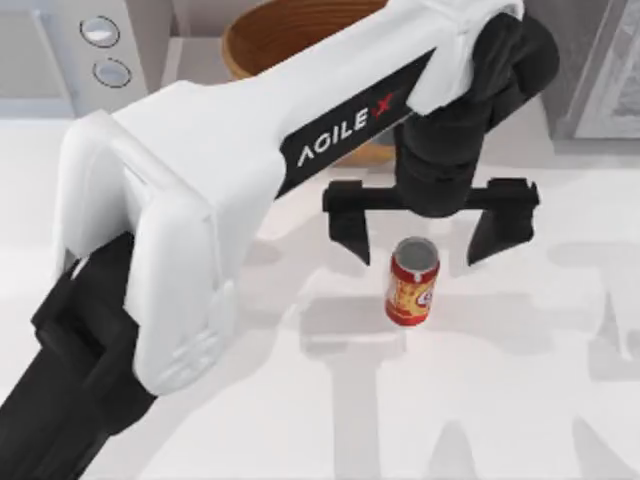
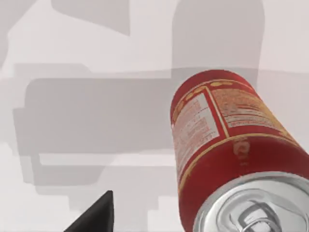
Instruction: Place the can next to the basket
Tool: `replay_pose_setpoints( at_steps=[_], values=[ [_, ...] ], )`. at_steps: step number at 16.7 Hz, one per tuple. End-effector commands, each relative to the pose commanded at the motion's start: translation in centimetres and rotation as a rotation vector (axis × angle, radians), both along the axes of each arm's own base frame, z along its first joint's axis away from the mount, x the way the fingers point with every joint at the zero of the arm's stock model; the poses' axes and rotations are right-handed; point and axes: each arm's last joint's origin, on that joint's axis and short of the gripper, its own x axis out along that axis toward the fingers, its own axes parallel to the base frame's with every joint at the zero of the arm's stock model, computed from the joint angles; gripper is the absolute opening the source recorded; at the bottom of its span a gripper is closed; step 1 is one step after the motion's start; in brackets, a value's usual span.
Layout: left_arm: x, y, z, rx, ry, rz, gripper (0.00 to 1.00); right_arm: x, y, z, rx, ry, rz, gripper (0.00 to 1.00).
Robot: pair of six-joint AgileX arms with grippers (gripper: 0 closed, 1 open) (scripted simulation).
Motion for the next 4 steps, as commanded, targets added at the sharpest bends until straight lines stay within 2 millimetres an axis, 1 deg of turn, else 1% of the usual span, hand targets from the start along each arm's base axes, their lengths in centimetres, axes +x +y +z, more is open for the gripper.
replay_pose_setpoints(
  at_steps=[2, 4],
  values=[
    [-0.07, 0.07, 1.14, -0.001, -0.001, -0.002, 1.0, 0.0, 0.0, 0.0, 0.0, 0.0, 0.0, 1.0],
    [-0.12, 0.15, 1.57, 0.001, 0.0, -0.002, 1.0, 0.0, 0.0, 0.0, 0.0, 0.0, 0.0, 1.0]
  ],
)
